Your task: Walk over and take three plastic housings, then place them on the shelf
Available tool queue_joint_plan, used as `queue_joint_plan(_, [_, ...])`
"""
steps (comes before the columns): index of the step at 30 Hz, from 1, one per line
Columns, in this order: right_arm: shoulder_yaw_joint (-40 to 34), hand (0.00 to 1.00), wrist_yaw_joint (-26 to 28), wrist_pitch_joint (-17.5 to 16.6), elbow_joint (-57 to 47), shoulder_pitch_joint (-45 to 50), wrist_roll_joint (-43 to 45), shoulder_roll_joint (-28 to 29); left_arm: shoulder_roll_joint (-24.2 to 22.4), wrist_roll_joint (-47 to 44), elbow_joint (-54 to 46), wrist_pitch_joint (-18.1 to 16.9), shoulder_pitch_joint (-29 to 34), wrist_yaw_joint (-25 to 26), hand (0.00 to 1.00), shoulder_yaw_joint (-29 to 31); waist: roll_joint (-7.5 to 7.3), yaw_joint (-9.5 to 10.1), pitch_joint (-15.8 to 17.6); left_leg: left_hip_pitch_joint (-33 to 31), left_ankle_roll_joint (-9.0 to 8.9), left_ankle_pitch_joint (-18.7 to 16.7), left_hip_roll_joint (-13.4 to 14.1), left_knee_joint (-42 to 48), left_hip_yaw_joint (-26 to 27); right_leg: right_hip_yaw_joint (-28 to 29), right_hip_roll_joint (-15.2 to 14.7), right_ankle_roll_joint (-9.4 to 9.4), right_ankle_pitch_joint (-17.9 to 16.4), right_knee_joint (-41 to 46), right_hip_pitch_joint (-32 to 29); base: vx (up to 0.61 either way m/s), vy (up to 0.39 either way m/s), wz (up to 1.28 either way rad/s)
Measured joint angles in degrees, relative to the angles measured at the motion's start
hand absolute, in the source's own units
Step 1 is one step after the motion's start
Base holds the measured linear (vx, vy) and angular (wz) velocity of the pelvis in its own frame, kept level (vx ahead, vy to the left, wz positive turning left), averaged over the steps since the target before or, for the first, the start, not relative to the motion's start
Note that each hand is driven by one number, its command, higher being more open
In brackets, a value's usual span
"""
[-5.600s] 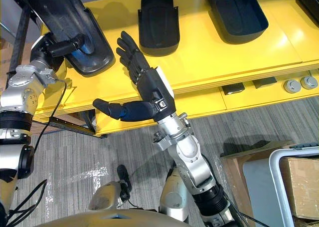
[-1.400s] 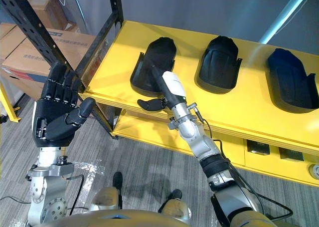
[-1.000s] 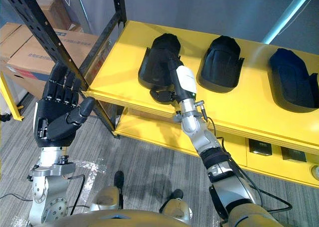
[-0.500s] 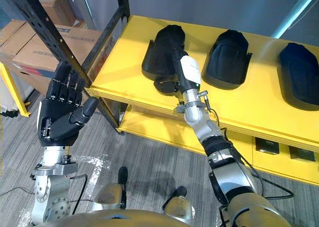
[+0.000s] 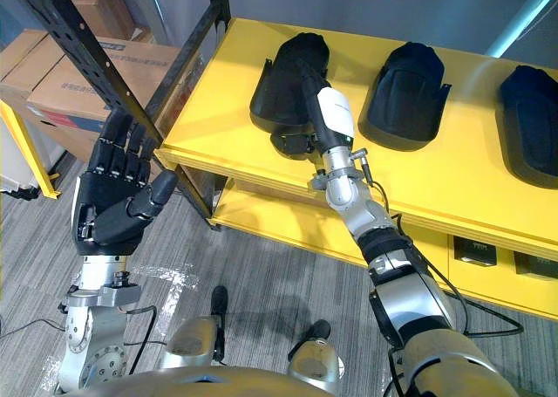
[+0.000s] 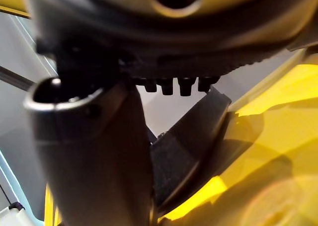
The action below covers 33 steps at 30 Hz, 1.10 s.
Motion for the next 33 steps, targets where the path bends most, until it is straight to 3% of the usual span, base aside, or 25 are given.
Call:
queue_joint_plan(7, [0.97,1.00,0.12,0.03,3.03,-2.46,0.63,-0.14,0.01,0.00,0.02,0.00,-0.35,0.14,1.00,-0.57,0.15,0.16,0.08,-0.04,-0.01,0.17,0.00,-0.01,-0.03,0.00,-0.03,-0.02,0.00,0.07,0.00,-0.05,-0.019,0.00])
queue_joint_plan(21, [2.68,1.00,0.10,0.12,6.71,-7.42,0.63,-1.68,-0.02,-0.03,1.32,0.00,-2.03,1.14,1.00,-1.67,2.31,1.04,1.31,-0.18,0.00,0.48,0.02,0.00,-0.53,-0.26,-0.27,-0.59,-0.43,0.98,-0.23,-0.03,-0.013,0.01])
queue_joint_plan(33, [3.49,1.00,0.08,1.10,7.60,-9.83,0.51,-1.80,0.23,-0.10,5.86,-0.04,-3.94,1.25,1.00,-4.21,2.36,1.25,1.35,-1.26,0.05,0.60,0.18,0.06,-0.54,0.12,-0.33,-0.52,-0.32,1.68,-1.46,-0.01,-0.003,0.00])
